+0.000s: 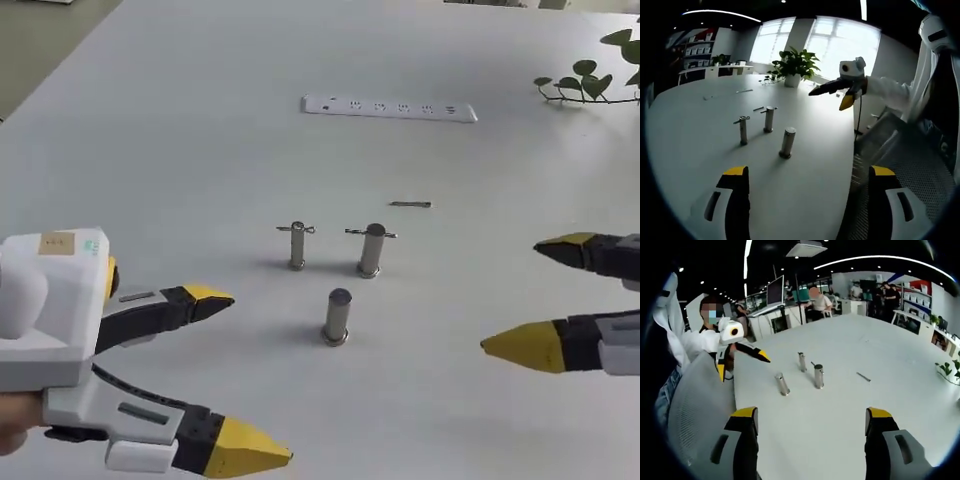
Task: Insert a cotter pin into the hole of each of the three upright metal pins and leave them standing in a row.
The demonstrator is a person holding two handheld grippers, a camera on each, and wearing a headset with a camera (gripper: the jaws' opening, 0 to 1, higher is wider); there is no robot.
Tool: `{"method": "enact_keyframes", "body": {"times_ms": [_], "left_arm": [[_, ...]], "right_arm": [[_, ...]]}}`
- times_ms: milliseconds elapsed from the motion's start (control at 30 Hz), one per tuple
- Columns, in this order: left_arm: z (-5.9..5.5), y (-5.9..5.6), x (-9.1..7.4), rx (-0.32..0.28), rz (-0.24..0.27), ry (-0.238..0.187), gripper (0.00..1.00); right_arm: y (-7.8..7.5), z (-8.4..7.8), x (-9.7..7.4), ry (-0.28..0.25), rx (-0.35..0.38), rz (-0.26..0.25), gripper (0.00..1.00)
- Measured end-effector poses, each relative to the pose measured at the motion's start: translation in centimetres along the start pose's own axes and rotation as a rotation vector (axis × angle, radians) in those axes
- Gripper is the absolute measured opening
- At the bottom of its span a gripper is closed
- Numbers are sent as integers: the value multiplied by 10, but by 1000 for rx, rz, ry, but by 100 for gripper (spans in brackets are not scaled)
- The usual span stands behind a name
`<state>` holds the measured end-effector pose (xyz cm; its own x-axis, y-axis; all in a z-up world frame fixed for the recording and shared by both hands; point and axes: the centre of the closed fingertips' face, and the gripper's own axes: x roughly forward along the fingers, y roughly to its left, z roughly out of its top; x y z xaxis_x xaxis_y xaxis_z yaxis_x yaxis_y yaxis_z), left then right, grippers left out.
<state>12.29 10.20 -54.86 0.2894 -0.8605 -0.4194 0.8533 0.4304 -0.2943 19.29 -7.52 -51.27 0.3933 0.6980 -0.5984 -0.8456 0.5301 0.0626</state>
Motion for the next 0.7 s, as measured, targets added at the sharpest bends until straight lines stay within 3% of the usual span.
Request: {"method": "enact_keyframes", "body": {"times_ms": [267, 400, 567, 700], "left_arm": [[1, 3, -4, -15, 37, -20, 99], [4, -1, -5, -37, 38, -37, 99], [5, -1, -9, -41, 51, -36, 97], [7, 3, -14, -53, 64, -55, 96]], "right_arm": [[-30, 24, 7, 53, -101, 5, 85], [-41, 32, 18, 75, -130, 54, 84], [-60, 39, 35, 153, -213, 84, 81], [-80, 38, 52, 226, -257, 78, 70]]}}
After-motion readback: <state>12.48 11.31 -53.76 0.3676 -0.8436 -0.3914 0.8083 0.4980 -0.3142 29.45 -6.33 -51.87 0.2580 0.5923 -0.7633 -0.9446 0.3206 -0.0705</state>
